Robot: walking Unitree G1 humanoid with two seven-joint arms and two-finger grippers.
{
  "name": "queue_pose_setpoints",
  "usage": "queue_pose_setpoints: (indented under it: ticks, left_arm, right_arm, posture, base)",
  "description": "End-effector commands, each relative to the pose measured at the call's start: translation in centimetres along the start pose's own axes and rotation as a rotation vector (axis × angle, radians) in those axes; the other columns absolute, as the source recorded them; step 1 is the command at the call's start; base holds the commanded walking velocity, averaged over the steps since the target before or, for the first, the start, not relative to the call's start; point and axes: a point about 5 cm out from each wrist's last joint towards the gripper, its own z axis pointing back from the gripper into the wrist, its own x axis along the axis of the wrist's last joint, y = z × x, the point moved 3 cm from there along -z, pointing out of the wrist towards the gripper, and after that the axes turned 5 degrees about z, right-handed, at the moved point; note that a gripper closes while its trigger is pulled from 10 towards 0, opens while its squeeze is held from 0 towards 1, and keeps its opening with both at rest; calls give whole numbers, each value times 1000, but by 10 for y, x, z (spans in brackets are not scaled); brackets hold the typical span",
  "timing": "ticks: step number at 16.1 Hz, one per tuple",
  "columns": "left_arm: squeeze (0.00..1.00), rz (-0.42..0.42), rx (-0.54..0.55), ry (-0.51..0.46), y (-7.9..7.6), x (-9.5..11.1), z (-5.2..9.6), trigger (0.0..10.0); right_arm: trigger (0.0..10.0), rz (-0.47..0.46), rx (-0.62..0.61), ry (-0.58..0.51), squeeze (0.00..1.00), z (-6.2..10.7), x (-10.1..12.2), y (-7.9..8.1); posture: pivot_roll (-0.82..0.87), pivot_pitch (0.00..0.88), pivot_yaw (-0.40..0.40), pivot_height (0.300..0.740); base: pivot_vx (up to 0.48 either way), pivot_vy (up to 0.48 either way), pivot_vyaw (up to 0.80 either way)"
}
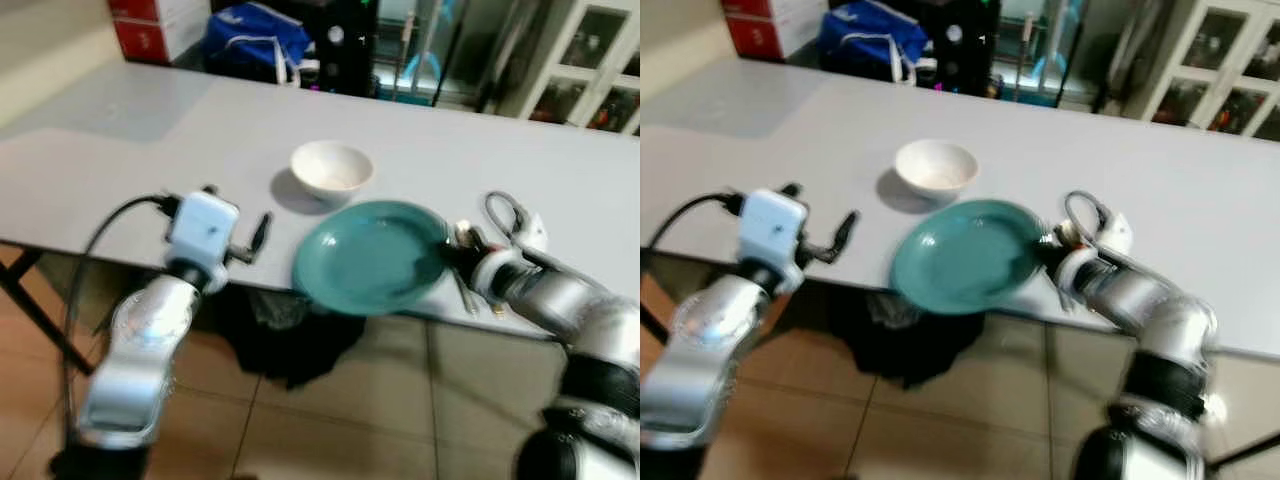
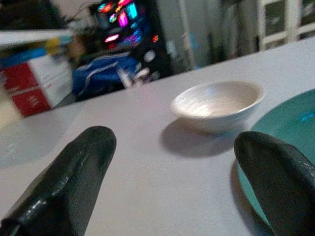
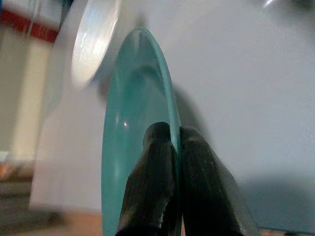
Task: Setting the table
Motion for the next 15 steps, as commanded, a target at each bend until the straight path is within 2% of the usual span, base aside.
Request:
queue_pose_setpoints:
  ticks: [1,3,8,10,11,13,15]
  left_arm:
    - [0,6,-23,-7,-5,2,0,10000]
    - [0,2,-29,1,-4,1,0,10000]
    - [0,11,-88,21,-8,-1,4,10000]
    - [0,9,-164,50,-15,-6,8,10000]
    - [0,-6,-241,83,-24,-12,14,10000]
    - [0,2,-288,103,-29,-16,19,10000]
    - [0,18,-342,158,-35,-25,25,10000]
  right_arm:
    - [10000,-3,0,-23,0,6,9,-2]
    - [10000,-9,-3,-18,0,6,9,-2]
    - [10000,-58,10,-20,0,2,9,-2]
    - [10000,-54,-7,-16,0,-4,8,-4]
    - [10000,-33,-21,-23,0,-10,8,-3]
    - [10000,-20,-21,-40,0,-16,9,-1]
    - [10000,-27,-11,-95,0,-31,15,3]
  posture:
    - [11,0,-64,740]
    - [13,0,-64,740]
    - [16,0,-62,740]
    - [21,0,-60,740]
    - [24,0,-59,740]
    - [26,0,-59,740]
    - [34,0,-62,740]
  base:
    - [322,0,0]
    - [307,0,0]
    - [0,0,0]
    - [0,0,0]
    - [0,0,0]
    - [0,0,0]
    - [0,0,0]
